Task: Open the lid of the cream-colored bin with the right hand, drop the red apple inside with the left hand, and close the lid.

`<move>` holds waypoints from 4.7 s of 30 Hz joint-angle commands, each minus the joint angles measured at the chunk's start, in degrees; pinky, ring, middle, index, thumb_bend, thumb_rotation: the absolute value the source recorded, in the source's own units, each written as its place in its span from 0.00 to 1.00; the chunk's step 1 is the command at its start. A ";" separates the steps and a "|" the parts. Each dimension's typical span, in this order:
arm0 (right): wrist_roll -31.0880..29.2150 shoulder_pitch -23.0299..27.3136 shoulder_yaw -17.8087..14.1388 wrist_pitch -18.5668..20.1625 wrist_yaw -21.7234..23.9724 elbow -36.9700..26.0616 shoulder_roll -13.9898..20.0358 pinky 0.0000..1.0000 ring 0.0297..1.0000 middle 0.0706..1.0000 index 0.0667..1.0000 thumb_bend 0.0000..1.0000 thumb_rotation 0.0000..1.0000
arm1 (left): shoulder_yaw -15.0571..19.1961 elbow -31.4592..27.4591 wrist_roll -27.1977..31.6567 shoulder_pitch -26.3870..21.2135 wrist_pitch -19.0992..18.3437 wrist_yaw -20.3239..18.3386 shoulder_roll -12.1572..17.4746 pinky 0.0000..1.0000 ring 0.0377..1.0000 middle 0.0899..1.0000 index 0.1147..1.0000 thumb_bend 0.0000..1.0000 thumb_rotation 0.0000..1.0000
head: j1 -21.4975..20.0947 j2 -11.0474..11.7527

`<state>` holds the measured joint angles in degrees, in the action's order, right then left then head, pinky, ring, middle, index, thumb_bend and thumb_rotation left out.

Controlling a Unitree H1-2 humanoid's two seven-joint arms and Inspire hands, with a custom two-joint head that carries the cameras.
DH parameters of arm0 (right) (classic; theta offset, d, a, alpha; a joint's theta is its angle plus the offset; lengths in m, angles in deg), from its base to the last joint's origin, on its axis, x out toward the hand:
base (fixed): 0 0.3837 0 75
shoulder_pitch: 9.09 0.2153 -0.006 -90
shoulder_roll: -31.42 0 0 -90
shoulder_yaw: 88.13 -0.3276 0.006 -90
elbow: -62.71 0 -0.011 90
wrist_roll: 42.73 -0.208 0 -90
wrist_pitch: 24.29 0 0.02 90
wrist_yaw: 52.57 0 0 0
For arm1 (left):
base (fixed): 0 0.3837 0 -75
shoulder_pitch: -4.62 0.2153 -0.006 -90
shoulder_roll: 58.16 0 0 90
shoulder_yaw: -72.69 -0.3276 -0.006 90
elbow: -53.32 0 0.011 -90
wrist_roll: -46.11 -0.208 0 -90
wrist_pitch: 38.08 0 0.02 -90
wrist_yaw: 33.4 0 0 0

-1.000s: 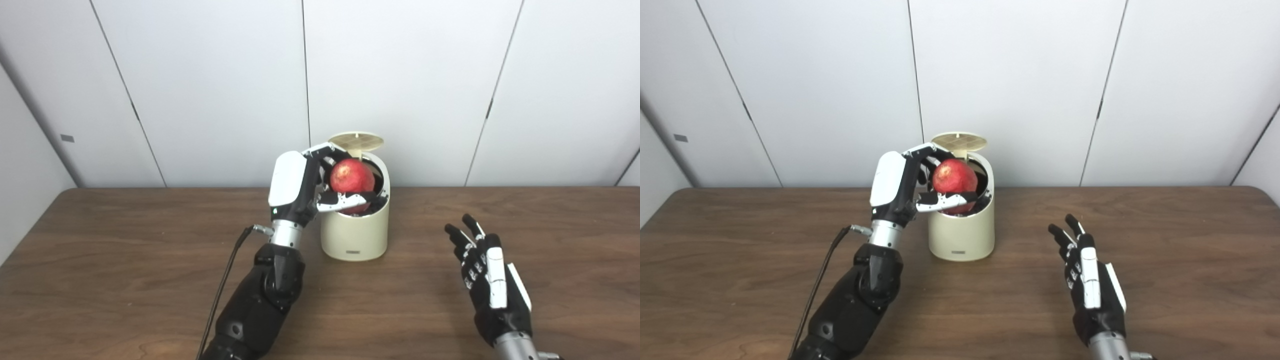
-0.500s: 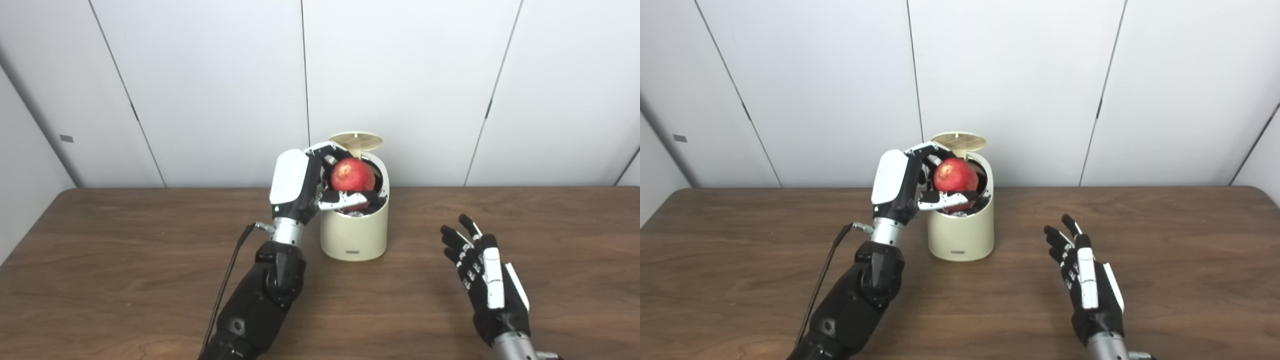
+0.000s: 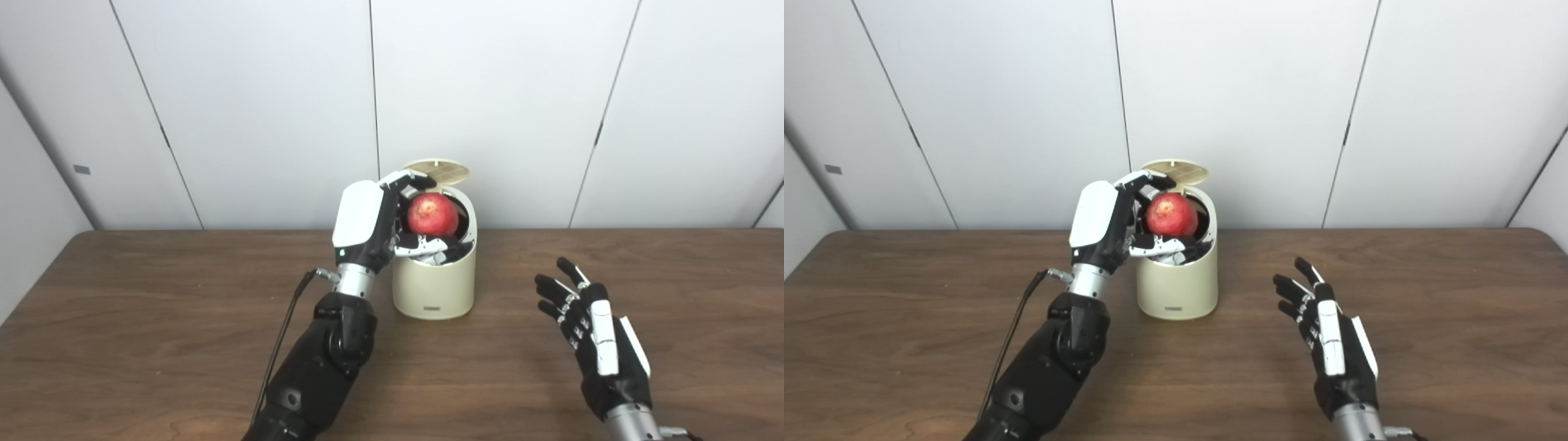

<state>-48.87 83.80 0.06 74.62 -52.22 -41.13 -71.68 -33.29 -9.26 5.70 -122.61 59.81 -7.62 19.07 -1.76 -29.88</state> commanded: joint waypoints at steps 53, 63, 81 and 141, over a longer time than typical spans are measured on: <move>2.84 2.23 0.59 -1.96 0.53 0.35 1.19 0.86 0.82 0.72 0.79 0.59 1.00 | 4.24 -1.46 4.10 -0.68 9.76 5.79 0.09 0.40 0.41 0.43 0.44 0.48 0.00 | 0.44 0.12; 3.22 2.25 0.78 -1.75 0.33 0.09 1.06 0.85 0.82 0.72 0.78 0.58 1.00 | 5.55 -2.85 4.44 0.98 14.99 9.48 1.04 0.35 0.40 0.45 0.43 0.48 0.00 | 0.37 0.03; 3.41 3.92 0.35 -4.53 0.41 0.27 1.97 0.95 0.98 0.95 0.89 0.62 0.99 | 13.77 -30.35 23.99 23.07 -2.03 -15.23 5.47 0.49 0.58 0.65 0.59 0.52 0.26 | 0.22 -0.46; 44.28 43.89 22.75 2.33 17.85 10.37 17.05 0.94 1.00 0.95 0.75 0.58 1.00 | 18.01 -36.13 46.42 38.36 -4.72 -27.79 -3.23 0.90 0.95 0.98 0.98 0.57 0.80 | -0.17 -1.27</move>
<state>-5.35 124.36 23.32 78.65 -34.14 -29.15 -55.21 -15.30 -43.99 51.67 -83.26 52.98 -35.50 16.11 -1.85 -31.11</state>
